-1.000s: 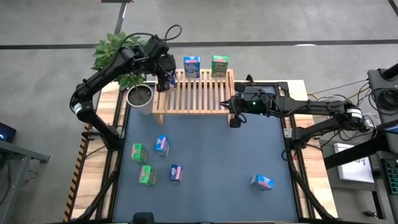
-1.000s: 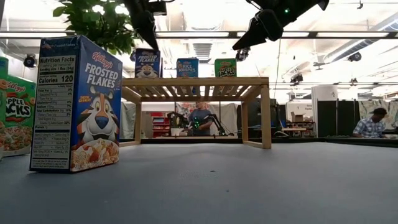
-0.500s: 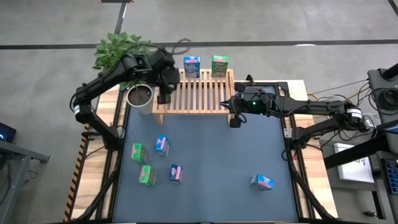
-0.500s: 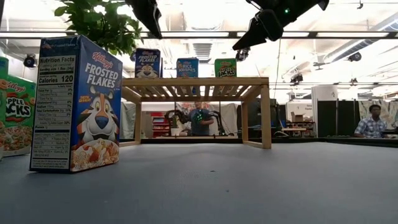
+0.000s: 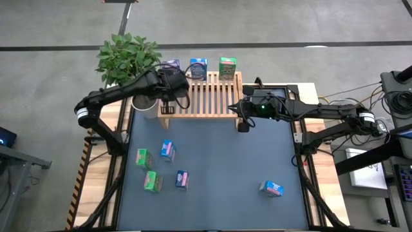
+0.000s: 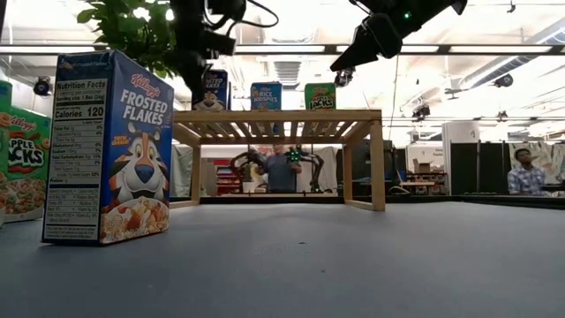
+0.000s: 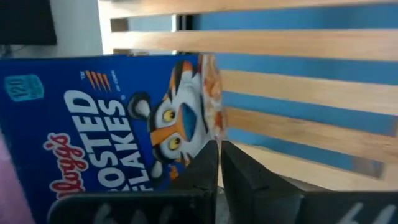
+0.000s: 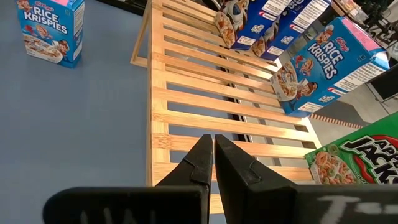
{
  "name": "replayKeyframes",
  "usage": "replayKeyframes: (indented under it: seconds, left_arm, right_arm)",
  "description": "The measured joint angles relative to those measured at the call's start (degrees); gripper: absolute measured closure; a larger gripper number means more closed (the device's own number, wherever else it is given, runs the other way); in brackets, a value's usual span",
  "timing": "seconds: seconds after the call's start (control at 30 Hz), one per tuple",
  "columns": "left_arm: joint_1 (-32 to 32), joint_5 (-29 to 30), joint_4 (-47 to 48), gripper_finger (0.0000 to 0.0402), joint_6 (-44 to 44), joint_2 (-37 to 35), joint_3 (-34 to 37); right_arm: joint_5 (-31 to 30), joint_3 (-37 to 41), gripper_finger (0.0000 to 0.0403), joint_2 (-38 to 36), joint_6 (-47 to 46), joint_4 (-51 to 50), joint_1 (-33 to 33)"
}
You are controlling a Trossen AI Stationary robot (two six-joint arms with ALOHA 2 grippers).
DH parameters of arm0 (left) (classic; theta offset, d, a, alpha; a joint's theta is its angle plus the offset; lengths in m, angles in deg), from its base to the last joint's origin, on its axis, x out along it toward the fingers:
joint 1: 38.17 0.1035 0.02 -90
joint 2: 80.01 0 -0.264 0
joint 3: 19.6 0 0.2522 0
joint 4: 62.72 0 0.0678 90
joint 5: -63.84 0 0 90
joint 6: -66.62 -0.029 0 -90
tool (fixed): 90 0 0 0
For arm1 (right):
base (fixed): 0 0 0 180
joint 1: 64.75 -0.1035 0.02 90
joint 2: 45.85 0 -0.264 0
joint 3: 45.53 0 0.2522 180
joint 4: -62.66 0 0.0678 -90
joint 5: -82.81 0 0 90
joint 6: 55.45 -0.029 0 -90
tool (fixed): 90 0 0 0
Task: Stack cereal on shelf
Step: Put the right blue cereal box on the shelf aligned with the blue cereal box
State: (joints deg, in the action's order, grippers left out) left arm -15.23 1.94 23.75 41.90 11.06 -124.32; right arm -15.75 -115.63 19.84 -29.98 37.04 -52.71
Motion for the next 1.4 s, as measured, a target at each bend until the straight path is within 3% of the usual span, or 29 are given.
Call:
replayKeyframes:
  seconds: [0.73, 0.97, 1.4]
  left_arm:
    - [1.6, 2.9, -2.2, 0.04, -0.3, 0.0, -0.1]
    - [1.7, -0.7, -4.1, 0.04, -0.2, 0.0, -0.1]
    - [1.8, -1.0, -7.9, 0.04, 0.9, 0.2, -0.1]
  right_arm:
    - [0.0, 0.0, 0.0394, 0.0, -0.4, -0.1, 0.0]
    - [0.0, 0.0, 0.0394, 0.0, -0.9, -1.0, 0.0]
    - [0.0, 0.0, 0.0394, 0.0, -1.4, -1.3, 0.0]
